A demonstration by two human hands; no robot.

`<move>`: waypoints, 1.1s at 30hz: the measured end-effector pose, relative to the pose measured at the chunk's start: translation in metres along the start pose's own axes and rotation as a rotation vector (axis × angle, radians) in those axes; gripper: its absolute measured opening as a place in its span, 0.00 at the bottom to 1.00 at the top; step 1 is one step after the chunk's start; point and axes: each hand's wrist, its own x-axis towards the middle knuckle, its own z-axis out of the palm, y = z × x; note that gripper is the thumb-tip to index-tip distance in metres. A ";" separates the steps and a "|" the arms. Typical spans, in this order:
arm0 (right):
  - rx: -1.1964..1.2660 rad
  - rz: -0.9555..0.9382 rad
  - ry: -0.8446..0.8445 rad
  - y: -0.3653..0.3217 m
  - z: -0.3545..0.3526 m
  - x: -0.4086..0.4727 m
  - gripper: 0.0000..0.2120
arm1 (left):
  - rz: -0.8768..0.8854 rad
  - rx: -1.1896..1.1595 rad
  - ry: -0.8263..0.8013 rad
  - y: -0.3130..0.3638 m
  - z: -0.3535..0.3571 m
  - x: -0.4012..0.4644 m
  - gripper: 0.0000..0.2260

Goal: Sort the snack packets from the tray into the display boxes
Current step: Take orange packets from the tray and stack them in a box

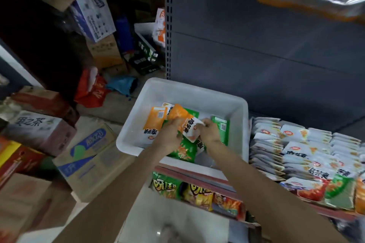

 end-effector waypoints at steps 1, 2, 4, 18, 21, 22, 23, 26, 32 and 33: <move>-0.013 -0.096 0.004 -0.003 -0.006 -0.004 0.04 | 0.029 0.002 0.094 0.003 -0.005 -0.002 0.27; -0.012 -0.197 0.007 -0.007 -0.014 -0.010 0.05 | 0.071 0.039 0.195 0.005 -0.009 -0.003 0.29; -0.012 -0.352 -0.002 -0.014 -0.035 -0.023 0.10 | 0.137 0.155 0.291 0.012 -0.019 -0.007 0.29; 0.246 -0.539 0.119 -0.002 -0.217 -0.066 0.08 | 0.405 -0.111 0.240 0.154 0.024 -0.011 0.06; 0.218 -0.557 0.205 0.018 -0.269 -0.075 0.15 | 0.449 -0.139 0.207 0.200 0.055 -0.008 0.07; 0.190 -0.572 0.231 0.026 -0.287 -0.078 0.17 | 0.465 -0.130 0.205 0.216 0.066 -0.007 0.09; 0.176 -0.576 0.256 0.034 -0.303 -0.082 0.19 | 0.471 -0.116 0.207 0.231 0.078 -0.006 0.11; 0.140 -0.566 0.349 0.059 -0.351 -0.093 0.19 | 0.467 -0.076 0.200 0.273 0.112 -0.009 0.18; -0.146 -0.493 0.554 0.111 -0.435 -0.096 0.15 | 0.500 0.275 0.038 0.330 0.173 -0.012 0.25; -0.192 -0.496 0.558 0.118 -0.444 -0.097 0.16 | 0.513 0.343 0.008 0.335 0.181 -0.012 0.25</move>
